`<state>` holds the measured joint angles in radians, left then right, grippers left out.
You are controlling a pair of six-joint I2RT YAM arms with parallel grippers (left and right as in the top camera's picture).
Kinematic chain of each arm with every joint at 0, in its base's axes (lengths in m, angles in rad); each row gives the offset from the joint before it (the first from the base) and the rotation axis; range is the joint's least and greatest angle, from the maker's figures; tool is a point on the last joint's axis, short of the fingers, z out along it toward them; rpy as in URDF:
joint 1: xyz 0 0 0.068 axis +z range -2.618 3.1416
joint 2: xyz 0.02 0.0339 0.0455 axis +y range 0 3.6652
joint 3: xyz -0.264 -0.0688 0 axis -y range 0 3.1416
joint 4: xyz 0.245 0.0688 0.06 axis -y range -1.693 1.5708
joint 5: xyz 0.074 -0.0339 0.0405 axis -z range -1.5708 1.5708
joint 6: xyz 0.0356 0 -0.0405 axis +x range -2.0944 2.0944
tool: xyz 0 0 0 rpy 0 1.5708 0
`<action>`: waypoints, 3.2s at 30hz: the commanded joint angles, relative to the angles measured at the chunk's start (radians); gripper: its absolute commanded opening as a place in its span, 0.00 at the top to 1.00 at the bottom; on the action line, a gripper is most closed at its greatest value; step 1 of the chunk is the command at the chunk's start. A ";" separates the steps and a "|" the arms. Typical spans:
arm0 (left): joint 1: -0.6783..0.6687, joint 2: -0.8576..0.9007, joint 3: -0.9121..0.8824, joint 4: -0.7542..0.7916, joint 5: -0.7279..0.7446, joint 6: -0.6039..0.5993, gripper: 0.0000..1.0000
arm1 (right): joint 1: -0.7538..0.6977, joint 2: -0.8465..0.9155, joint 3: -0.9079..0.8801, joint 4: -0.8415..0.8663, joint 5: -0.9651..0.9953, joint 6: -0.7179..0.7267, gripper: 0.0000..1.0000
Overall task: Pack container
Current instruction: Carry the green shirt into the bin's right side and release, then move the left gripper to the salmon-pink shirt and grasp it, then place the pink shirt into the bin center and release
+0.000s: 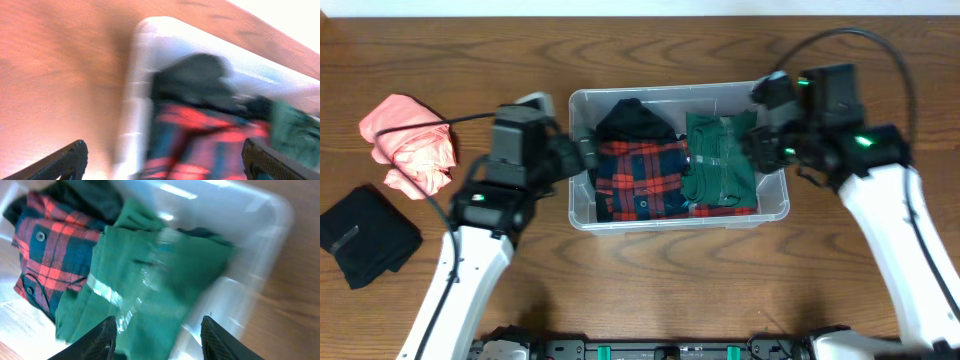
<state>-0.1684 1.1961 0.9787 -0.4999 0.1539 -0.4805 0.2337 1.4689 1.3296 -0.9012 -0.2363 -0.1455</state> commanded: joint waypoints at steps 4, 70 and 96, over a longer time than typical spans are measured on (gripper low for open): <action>0.174 -0.001 0.011 -0.126 -0.069 0.017 0.02 | 0.074 0.254 -0.002 0.063 0.021 -0.028 0.44; 0.830 0.987 0.560 0.123 0.387 0.344 0.66 | 0.009 -0.132 -0.002 -0.082 0.117 -0.001 0.01; 0.322 0.292 0.559 -0.252 0.647 0.299 0.94 | -0.123 -0.160 -0.002 -0.135 0.390 0.238 0.01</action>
<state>0.2657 1.5200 1.5269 -0.7380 0.7864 -0.1375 0.1196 1.3262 1.3270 -1.0309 0.1341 0.0689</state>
